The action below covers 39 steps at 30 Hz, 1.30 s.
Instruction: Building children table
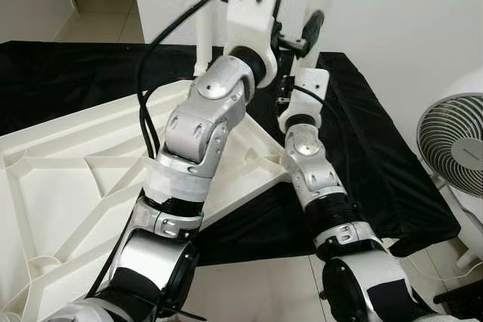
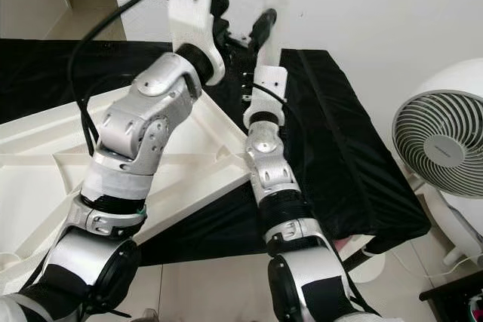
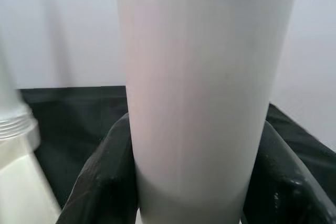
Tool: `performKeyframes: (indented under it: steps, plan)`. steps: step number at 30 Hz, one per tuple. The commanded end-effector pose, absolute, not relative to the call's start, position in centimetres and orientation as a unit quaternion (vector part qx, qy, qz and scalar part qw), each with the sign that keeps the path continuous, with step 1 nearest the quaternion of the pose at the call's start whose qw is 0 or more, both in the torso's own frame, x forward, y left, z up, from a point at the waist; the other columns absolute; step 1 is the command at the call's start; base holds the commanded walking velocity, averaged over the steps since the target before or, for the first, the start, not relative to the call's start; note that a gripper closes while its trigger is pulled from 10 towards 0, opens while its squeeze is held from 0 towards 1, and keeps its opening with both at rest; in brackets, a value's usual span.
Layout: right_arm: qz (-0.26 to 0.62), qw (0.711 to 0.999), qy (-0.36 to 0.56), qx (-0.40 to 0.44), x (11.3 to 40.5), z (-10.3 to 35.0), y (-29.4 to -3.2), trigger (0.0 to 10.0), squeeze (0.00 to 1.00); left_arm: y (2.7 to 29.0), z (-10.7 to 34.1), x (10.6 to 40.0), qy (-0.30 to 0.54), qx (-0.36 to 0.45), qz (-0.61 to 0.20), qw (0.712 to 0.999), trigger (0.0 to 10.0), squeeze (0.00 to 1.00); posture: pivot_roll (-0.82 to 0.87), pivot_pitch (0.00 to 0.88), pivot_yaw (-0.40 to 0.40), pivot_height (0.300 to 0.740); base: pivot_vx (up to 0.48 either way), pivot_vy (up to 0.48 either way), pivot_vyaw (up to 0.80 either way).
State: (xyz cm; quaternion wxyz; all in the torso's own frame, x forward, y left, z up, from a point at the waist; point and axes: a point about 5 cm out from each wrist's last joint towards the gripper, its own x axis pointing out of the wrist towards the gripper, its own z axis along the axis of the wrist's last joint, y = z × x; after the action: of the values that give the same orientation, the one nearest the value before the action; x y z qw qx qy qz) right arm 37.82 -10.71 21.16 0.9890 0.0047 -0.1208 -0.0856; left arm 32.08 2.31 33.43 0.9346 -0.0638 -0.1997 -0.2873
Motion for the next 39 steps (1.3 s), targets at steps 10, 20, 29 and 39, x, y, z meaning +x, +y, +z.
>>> performKeyframes:
  steps: [10,20,29,39]
  plan:
    - [-0.082,0.990,-0.115,-0.022,36.7,19.6,-13.0,10.0,0.00,3.9,30.1,31.6,-0.202,-0.002,-0.280,0.939,10.0,0.00,0.18,0.030,-0.064,0.740,0.000,0.000,0.00]
    - [-0.030,0.989,-0.143,-0.029,35.7,19.4,-13.0,10.0,0.00,4.9,26.6,31.7,-0.178,0.020,-0.257,0.950,10.0,0.00,0.18,0.050,-0.061,0.740,0.000,0.000,0.00]
    - [-0.002,0.986,-0.166,-0.008,35.0,19.9,-12.9,10.0,0.00,5.9,22.0,31.0,-0.152,0.083,-0.275,0.946,10.0,0.00,0.18,0.062,-0.056,0.740,0.000,0.000,0.00]
    - [0.013,0.990,-0.138,-0.003,34.3,18.4,-13.2,10.0,0.00,6.3,19.4,29.2,-0.107,0.109,-0.364,0.919,10.0,0.00,0.17,0.071,-0.055,0.740,0.000,0.000,0.00]
